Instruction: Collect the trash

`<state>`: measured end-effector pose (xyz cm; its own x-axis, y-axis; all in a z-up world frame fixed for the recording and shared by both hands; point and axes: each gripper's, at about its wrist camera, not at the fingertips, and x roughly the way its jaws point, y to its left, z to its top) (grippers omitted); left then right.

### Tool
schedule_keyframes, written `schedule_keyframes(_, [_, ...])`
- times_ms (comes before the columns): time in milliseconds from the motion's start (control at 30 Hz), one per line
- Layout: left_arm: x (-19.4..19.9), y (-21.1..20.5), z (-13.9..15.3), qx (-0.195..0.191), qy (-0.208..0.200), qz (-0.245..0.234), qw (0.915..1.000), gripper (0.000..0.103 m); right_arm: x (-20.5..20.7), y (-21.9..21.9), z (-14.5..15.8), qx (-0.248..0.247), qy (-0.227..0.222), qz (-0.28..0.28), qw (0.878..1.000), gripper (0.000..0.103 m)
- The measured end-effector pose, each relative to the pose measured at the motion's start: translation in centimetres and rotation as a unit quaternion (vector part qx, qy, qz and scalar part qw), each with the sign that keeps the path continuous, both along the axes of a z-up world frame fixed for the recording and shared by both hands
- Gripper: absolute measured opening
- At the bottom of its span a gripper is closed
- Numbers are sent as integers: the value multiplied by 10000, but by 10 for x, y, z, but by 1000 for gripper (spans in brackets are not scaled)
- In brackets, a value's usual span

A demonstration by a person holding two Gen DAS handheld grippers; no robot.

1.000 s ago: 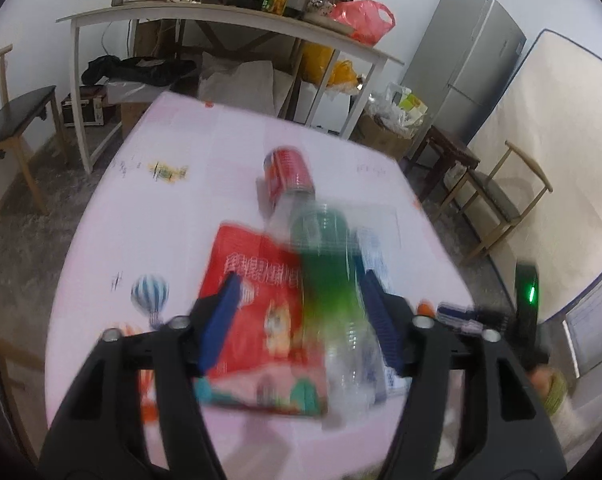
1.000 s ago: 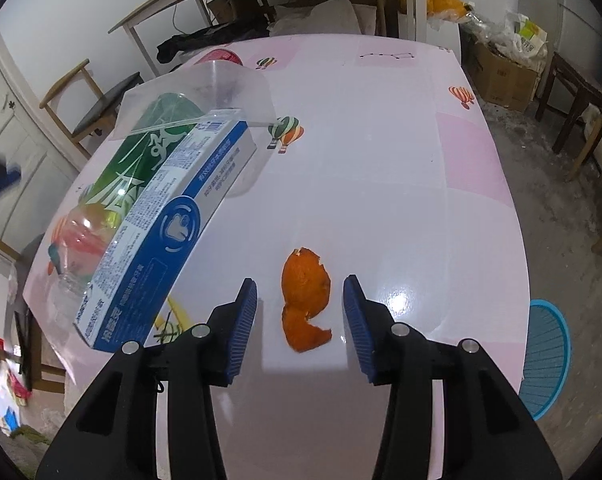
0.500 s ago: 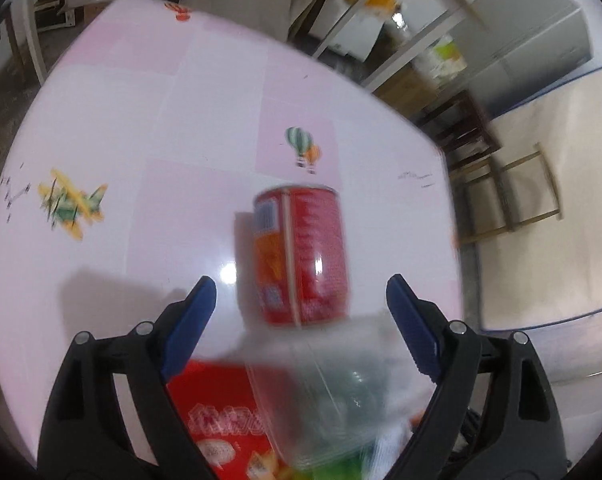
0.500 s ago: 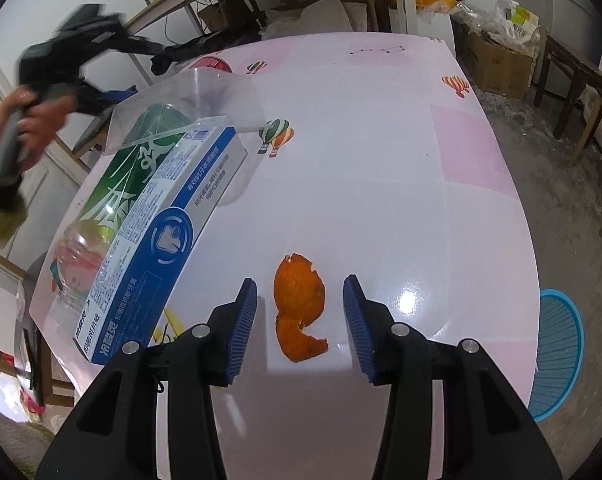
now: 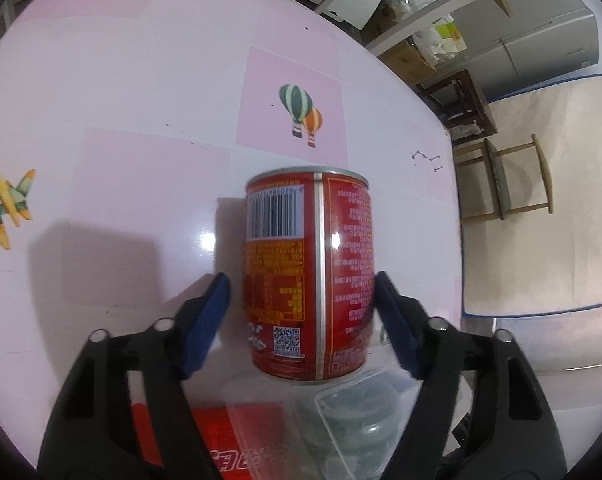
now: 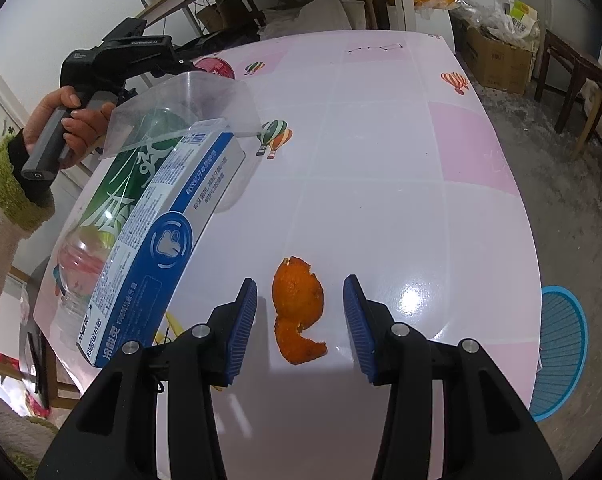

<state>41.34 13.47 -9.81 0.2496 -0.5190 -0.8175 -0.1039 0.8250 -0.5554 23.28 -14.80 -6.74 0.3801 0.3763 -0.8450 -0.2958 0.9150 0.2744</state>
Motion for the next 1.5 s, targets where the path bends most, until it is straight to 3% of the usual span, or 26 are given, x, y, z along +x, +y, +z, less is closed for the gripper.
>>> schedule_keyframes(300, [1,20,3,319,-475,330,9978,62,1,1,-1,-54,23,-28,10000,44])
schedule_keyframes(500, [-15,26,6,469,-482,316,9972,77,3,2,-1,-70,32,-23,10000,44])
schedule_keyframes(567, [-21,23,5,596,-506,225,9967,78,2,2,-1,-62,21,-30,10000,44])
schedule_keyframes(667, [-23,24,1,768,-571,250,9951,76,2,2,-2,-72,3,-35,10000,44])
schedule_keyframes(733, [-23,28,0,794,-581,342,9946,61,2,2,-2,-69,-3,-51,10000,44])
schedule_keyframes(833, [-24,33,2,726,-655,521,9938,62,0,2,-2,-63,-15,-74,10000,44])
schedule_keyframes(1000, [-36,35,19,1369,-1006,574,9838,62,-1,0,-1,-62,-12,-74,10000,44])
schedule_keyframes(1167, [-47,38,46,1991,-1449,462,9681,62,-1,-2,-1,-48,-23,-78,10000,44])
schedule_keyframes(1500, [-77,47,70,2326,-1856,412,9538,61,-4,-4,-1,-23,-32,-102,9999,44])
